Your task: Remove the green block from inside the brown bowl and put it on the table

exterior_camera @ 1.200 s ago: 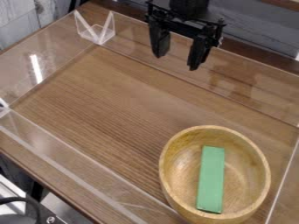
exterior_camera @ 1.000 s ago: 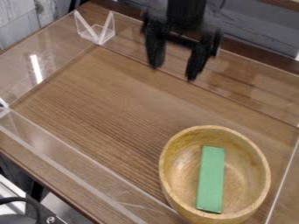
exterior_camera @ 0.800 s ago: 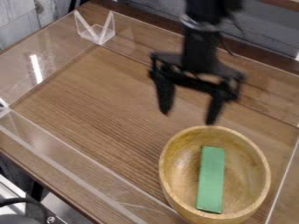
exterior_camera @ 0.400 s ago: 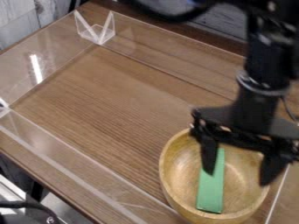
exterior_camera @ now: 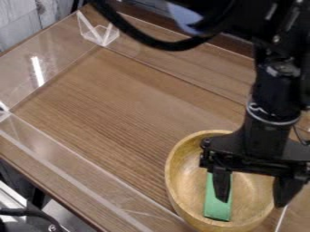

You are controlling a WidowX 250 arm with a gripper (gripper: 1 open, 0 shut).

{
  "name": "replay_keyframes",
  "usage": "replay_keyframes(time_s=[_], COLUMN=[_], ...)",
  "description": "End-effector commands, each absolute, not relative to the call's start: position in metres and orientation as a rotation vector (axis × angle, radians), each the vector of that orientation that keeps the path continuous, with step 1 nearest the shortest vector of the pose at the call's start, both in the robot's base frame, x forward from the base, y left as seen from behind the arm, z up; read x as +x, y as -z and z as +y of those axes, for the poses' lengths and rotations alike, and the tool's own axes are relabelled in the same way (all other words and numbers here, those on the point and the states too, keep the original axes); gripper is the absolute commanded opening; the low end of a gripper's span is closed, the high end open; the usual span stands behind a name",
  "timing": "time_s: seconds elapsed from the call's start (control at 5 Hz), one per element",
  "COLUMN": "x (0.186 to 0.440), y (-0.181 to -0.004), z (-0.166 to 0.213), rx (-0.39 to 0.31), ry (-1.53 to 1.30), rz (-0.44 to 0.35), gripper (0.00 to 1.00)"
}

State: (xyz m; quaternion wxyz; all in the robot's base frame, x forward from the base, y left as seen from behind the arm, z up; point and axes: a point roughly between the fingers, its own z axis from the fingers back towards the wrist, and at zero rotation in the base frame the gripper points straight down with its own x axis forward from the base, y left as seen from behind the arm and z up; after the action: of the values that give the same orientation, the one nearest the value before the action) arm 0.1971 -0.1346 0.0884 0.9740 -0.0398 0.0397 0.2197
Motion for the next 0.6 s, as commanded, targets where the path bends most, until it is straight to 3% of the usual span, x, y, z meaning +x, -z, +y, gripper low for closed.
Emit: replay_keyframes(time_s=[0.0, 0.4], x=[0.205, 0.207], y=[-0.096, -0.086], z=[-0.13, -0.129], rx=[-0.133, -0.157], ry=[-0.545, -0.592], rz=[0.039, 0.036], gripper=[1.0, 1.0])
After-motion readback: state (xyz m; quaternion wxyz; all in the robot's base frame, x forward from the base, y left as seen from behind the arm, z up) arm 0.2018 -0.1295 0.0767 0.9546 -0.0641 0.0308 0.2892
